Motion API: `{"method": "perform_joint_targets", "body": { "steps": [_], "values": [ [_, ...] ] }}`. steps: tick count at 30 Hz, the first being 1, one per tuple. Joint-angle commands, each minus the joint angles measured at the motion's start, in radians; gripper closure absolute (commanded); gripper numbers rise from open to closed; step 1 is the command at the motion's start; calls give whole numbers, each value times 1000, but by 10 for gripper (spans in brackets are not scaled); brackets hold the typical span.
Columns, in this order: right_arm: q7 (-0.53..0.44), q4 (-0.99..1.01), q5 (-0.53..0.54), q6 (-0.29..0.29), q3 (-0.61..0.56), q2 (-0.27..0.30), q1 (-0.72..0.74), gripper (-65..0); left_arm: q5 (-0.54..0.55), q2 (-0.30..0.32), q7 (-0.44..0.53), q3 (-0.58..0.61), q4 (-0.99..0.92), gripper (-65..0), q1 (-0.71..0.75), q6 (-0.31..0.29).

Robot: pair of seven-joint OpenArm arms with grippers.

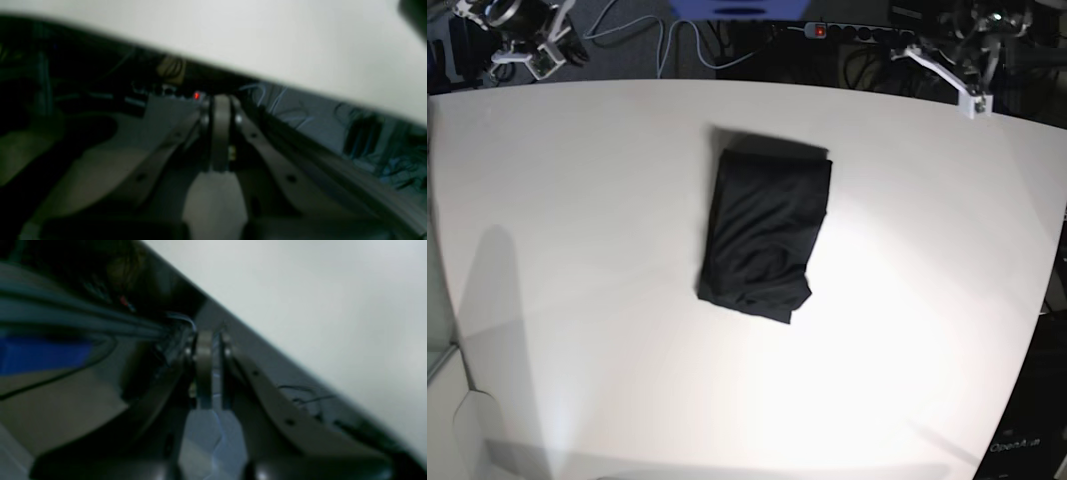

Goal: Fold the T-shirt properly

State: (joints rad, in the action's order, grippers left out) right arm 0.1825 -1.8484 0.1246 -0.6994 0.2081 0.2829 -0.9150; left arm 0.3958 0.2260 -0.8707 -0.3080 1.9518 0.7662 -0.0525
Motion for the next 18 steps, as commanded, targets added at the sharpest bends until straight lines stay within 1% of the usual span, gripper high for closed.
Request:
{"method": "perform_joint_targets", "body": {
  "steps": [1, 4, 7, 10, 14, 18],
  "values": [
    [-39, 33, -1, 1, 20, 0, -17, -6, -48, -15, 46, 28, 10, -11, 22, -4],
    [-142, 201, -3, 1, 27, -11, -16, 0, -183, -72, 176, 114, -50, -11, 66, -4],
    [-239, 375, -1, 1, 26, -15, 21, 0, -266, -106, 275, 183, -160, -11, 74, -4],
    [-323, 586, 2, 1, 29, -15, 84, 0, -280, -110, 373, 240, -351, -11, 39, -4],
    [-403, 830, -1, 1, 32, -23, 185, 0, -286, -107, 528, 303, -625, -11, -52, -4],
    [-487, 1070, -3, 1, 32, -21, 288, 0, -288, -109, 641, 326, -866, -11, -146, -4]
  ]
}}
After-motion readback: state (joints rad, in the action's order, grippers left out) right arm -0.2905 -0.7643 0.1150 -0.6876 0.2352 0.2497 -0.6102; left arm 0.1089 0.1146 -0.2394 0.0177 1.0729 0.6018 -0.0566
